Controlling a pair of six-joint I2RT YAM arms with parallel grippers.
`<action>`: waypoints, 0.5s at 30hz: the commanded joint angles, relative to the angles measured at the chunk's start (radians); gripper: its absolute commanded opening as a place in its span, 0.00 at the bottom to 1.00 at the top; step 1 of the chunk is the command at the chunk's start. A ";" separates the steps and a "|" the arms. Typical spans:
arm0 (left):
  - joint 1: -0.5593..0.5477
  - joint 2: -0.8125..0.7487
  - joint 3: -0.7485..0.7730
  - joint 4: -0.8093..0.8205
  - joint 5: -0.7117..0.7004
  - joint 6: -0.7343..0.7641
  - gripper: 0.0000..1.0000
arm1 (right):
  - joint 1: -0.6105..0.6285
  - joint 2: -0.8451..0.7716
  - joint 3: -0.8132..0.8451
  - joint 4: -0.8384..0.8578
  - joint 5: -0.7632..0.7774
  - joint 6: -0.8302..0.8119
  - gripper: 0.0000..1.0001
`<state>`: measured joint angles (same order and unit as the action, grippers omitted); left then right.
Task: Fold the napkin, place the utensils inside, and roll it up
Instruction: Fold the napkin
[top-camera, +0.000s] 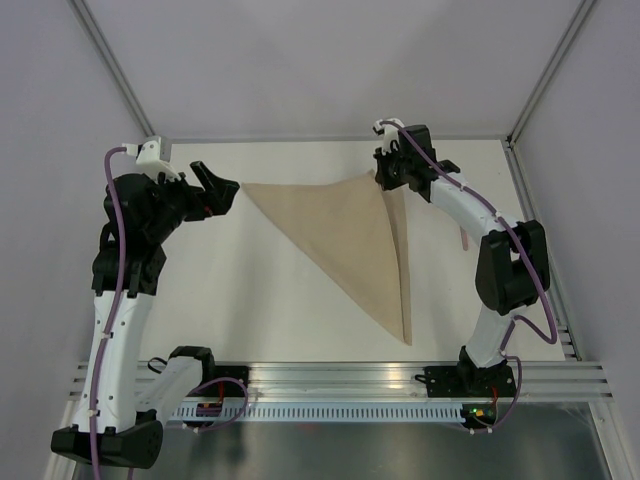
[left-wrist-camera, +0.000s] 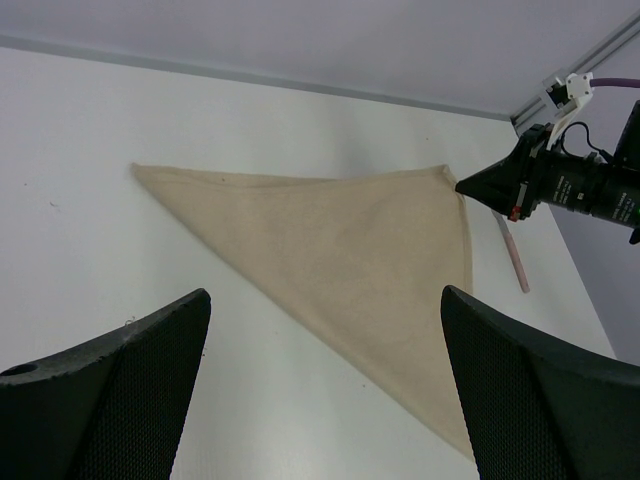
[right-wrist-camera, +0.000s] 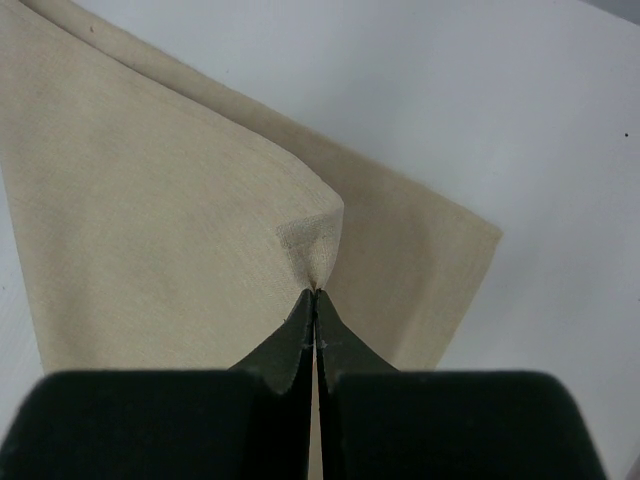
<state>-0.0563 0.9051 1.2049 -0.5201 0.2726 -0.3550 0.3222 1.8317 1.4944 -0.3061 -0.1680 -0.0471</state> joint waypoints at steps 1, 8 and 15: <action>0.004 0.000 -0.002 0.037 0.028 -0.038 1.00 | -0.015 -0.046 0.003 0.033 -0.007 0.020 0.00; 0.004 0.002 -0.004 0.042 0.031 -0.039 1.00 | -0.029 -0.046 0.004 0.036 -0.011 0.023 0.01; 0.004 0.008 -0.007 0.048 0.034 -0.041 1.00 | -0.041 -0.046 0.006 0.041 -0.011 0.024 0.00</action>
<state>-0.0563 0.9100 1.2030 -0.5133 0.2737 -0.3557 0.2901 1.8317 1.4944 -0.2993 -0.1707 -0.0376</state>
